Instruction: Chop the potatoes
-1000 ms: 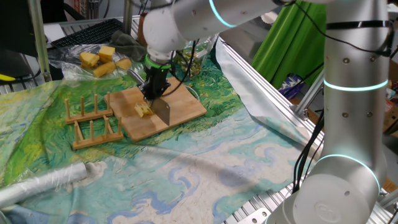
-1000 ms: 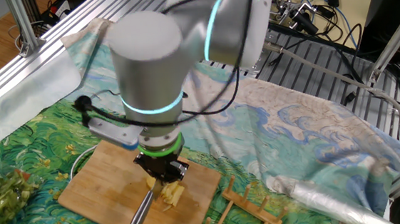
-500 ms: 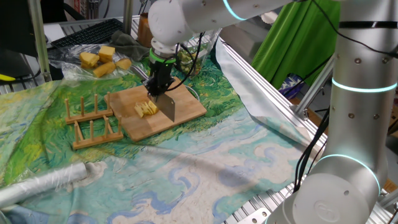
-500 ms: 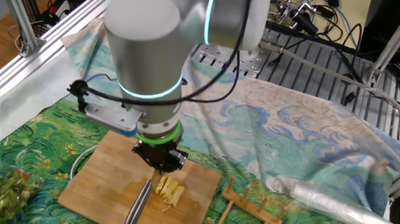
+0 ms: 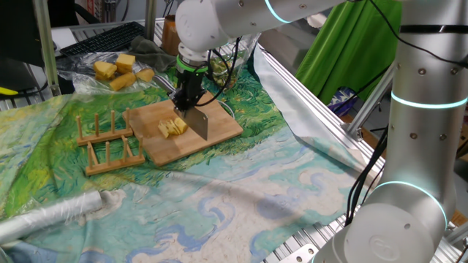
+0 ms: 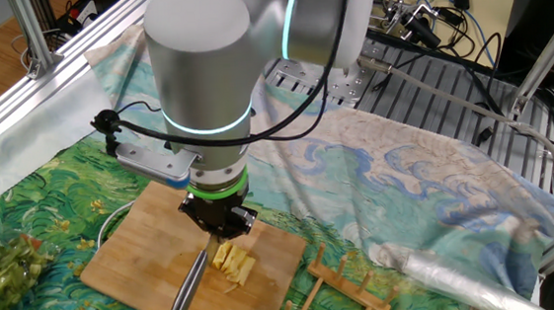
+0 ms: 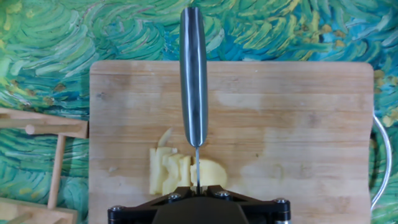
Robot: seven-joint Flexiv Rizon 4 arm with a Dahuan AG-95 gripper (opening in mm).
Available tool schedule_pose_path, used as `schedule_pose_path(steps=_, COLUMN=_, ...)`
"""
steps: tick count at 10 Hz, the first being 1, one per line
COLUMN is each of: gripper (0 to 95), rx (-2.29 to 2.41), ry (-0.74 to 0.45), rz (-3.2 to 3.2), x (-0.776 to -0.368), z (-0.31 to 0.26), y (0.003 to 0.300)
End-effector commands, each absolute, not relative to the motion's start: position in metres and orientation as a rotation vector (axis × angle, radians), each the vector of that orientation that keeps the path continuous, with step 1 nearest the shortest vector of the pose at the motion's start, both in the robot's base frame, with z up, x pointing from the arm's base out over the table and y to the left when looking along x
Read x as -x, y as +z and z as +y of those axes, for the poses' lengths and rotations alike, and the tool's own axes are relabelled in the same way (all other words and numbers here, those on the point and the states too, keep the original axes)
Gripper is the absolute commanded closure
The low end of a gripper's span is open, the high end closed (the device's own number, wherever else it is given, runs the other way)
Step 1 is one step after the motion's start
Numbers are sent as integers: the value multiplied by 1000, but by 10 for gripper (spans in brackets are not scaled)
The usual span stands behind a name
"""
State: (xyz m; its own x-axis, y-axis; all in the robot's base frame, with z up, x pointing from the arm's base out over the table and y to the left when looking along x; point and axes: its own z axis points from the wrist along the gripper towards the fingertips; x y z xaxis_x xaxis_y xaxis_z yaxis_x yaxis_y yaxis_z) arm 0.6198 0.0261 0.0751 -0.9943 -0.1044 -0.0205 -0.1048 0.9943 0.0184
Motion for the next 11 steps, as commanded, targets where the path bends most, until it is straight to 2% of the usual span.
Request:
schedule_pose_path(steps=1, gripper=950, rx=164, ry=32, rz=3118, x=-619, z=26, y=76)
schedule_pose_path(steps=6, gripper=950, rx=165, ry=34, rz=3117, x=-619, z=25, y=69)
schedule_pose_path(steps=8, gripper=950, rx=170, ry=46, rz=3113, x=-623, z=27, y=51)
schedule_pose_path(steps=9, gripper=950, rx=168, ry=50, rz=3082, x=-628, z=33, y=25)
schedule_pose_path(steps=11, gripper=950, rx=155, ry=39, rz=3068, x=-630, z=35, y=12)
